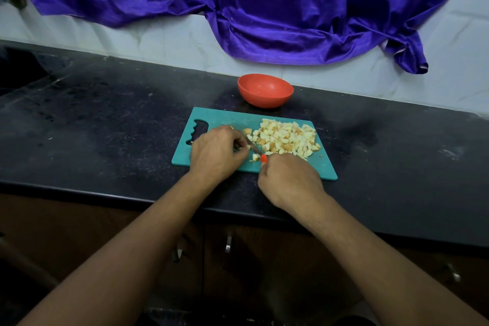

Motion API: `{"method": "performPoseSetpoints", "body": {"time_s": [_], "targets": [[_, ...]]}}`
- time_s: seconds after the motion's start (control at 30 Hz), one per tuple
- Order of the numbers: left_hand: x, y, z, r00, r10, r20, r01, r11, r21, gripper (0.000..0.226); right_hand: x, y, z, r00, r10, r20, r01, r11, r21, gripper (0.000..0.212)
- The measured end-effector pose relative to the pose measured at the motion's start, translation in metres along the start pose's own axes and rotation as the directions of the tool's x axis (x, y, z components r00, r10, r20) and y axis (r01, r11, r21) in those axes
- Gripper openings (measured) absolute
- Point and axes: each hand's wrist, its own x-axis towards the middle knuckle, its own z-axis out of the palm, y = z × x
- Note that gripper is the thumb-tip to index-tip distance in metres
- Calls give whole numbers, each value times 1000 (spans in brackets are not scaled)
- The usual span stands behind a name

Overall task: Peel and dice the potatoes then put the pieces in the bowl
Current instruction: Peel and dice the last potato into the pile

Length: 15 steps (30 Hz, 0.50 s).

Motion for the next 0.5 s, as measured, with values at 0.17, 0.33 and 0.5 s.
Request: {"method": "performPoseSetpoints", "body": {"time_s": [0.17, 0.33, 0.5], "targets": [[1, -1, 1, 999, -30, 17, 30, 1000, -6, 13, -3, -4, 4, 1000, -21, 12, 22, 997, -72, 30], [0, 0, -2, 999, -30, 35, 30, 999, -19, 14, 1, 10, 0, 997, -8, 79, 2, 997, 74, 29], [-4, -2, -4, 995, 89, 33, -84, 988, -132, 20, 0, 23, -14, 976, 83, 202, -153, 918, 365, 37]]}}
